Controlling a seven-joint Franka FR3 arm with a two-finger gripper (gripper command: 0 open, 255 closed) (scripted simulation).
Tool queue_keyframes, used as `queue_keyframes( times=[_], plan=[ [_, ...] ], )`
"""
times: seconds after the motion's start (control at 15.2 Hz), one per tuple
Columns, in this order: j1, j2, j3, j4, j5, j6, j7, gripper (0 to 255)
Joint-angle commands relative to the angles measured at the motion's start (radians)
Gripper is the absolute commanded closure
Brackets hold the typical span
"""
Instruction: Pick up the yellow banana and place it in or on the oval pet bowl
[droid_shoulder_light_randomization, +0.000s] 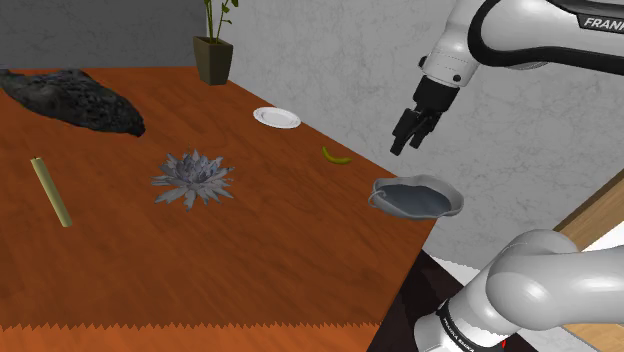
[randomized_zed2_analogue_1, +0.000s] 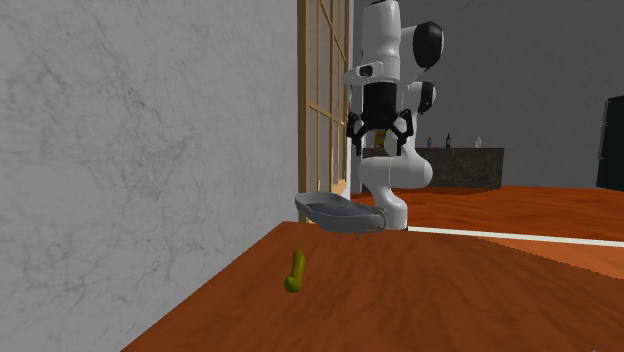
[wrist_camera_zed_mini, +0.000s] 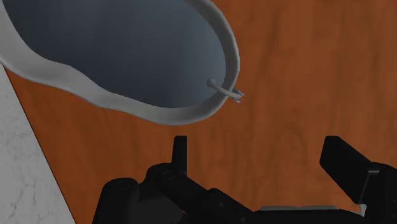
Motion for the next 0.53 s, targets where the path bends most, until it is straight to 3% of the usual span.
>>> queue_keyframes(
  times=[0.0,0.46],
  plan=[
    [0.000,0.000,0.000,0.000,0.000,0.000,0.000,0],
    [-0.005,0.194,-0.064,-0.011,-0.043,0.236,-0.146,0]
  ],
)
